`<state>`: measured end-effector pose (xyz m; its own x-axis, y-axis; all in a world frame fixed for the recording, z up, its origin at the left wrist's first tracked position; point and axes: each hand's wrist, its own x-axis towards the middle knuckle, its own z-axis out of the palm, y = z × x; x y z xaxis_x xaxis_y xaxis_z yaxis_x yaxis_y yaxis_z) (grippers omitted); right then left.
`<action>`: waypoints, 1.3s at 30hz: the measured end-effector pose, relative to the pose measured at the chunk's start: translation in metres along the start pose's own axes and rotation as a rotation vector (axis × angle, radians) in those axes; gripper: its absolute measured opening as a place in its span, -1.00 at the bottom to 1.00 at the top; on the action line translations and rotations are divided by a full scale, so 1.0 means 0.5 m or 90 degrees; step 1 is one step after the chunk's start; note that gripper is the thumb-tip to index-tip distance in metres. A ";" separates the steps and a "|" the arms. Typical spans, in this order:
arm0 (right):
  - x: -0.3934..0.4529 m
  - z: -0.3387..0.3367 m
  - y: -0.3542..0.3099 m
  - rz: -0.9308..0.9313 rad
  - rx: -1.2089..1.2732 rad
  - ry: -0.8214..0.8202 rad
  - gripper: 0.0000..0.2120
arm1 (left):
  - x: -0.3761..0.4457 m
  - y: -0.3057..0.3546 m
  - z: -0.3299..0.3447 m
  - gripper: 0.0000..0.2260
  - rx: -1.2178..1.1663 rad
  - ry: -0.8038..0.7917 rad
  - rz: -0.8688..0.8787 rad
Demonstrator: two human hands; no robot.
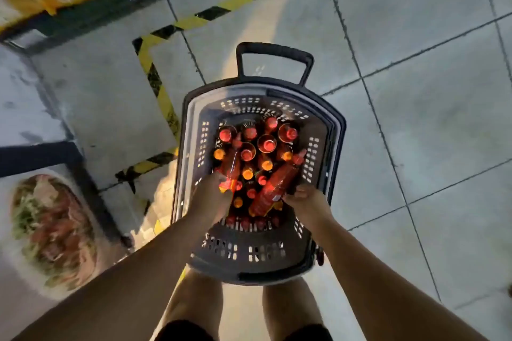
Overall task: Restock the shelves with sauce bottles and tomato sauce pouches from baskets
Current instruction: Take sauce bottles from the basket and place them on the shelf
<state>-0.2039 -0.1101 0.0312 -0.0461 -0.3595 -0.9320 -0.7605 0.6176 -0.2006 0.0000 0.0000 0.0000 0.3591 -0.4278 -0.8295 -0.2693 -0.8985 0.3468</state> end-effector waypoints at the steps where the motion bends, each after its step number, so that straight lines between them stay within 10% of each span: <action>1: 0.023 0.010 0.004 -0.003 0.021 -0.007 -0.88 | 0.025 0.003 0.015 -0.67 0.025 0.031 0.026; 8: 0.164 0.083 0.037 0.030 0.186 0.037 -0.42 | 0.173 0.022 0.074 -0.65 0.127 0.136 0.077; 24: 0.200 0.130 -0.002 -0.084 0.190 0.176 -0.68 | 0.194 -0.006 0.072 -0.55 0.149 0.056 0.108; 39: -0.247 0.021 0.094 -0.292 0.154 0.161 -0.65 | -0.204 -0.077 -0.107 -0.55 -0.151 0.011 0.201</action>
<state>-0.2273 -0.0293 0.1339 0.0776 -0.7657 -0.6385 -0.5712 0.4908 -0.6580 0.0217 0.0730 0.0948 0.3066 -0.6867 -0.6591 -0.1553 -0.7192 0.6772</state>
